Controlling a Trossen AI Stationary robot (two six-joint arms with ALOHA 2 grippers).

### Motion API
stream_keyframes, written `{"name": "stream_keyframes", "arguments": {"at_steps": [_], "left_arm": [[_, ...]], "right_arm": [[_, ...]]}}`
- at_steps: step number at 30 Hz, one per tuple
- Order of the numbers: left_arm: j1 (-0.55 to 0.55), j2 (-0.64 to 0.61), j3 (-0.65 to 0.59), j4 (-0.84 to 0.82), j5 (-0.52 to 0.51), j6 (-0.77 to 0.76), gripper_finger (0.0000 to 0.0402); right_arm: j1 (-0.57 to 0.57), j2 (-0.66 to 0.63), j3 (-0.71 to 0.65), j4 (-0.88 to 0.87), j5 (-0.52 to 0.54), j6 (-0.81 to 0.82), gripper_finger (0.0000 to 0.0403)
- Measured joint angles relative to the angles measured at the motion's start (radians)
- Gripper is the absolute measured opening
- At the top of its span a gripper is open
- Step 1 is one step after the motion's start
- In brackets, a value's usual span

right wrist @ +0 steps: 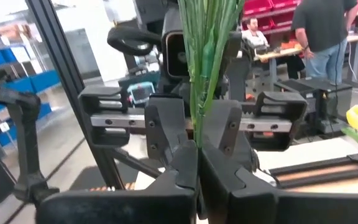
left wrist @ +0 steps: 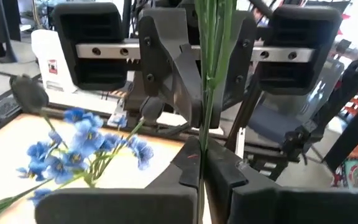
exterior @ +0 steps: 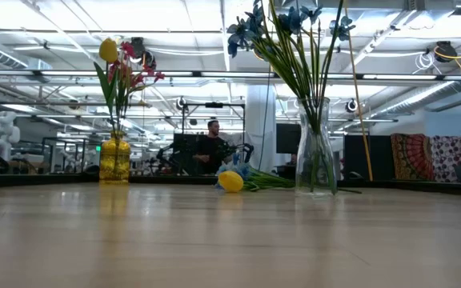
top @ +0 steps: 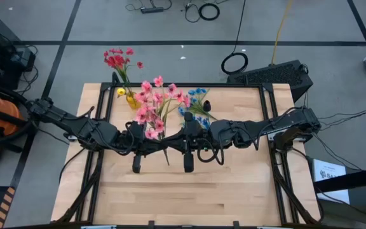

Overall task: Sort flowers into vase by color
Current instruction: Put the pink flowers into the yellow vase

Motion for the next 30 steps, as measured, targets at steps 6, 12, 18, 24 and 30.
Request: {"name": "stream_keyframes", "arguments": {"at_steps": [6, 12, 18, 24, 30], "left_arm": [[0.0, -0.007, -0.001, -0.007, -0.032, -0.001, 0.0004], [0.0, -0.058, -0.001, -0.007, -0.096, 0.0, 0.0003], [0.0, -0.147, -0.001, -0.087, -0.24, 0.0, 0.0001], [-0.008, -0.224, -0.001, -0.233, -0.456, -0.001, 0.0001], [0.0, -0.306, -0.001, -0.358, -0.639, -0.023, 0.0]], "right_arm": [[-0.011, -0.047, -0.001, -0.097, -0.002, -0.001, 0.0054], [-0.033, -0.189, -0.001, -0.281, 0.004, 0.002, 0.0111], [-0.033, -0.376, 0.0, -0.622, 0.061, 0.126, 0.0116], [0.027, -0.48, 0.0, -1.019, 0.216, 0.374, 0.0086], [0.123, -0.488, -0.013, -1.271, 0.347, 0.588, 0.0054]]}}
